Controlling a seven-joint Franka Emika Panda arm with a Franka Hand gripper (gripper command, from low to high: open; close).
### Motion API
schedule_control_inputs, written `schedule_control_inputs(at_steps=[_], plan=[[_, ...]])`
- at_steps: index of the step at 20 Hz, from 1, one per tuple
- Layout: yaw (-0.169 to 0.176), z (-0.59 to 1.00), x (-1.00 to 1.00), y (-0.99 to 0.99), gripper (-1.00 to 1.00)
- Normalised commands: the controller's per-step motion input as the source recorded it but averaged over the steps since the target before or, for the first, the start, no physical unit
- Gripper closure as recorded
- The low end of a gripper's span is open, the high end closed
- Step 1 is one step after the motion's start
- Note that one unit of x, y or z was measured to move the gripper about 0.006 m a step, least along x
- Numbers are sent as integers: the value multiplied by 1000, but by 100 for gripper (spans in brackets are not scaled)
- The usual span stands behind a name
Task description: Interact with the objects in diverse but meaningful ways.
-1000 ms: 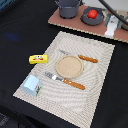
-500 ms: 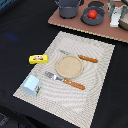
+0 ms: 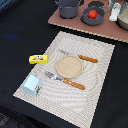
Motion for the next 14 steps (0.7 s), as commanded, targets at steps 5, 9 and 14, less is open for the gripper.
schedule_control_inputs(at_steps=[5,9,14], plan=[[-64,-79,-550,563,100],[0,-38,-832,446,100],[0,-56,-956,379,100]])
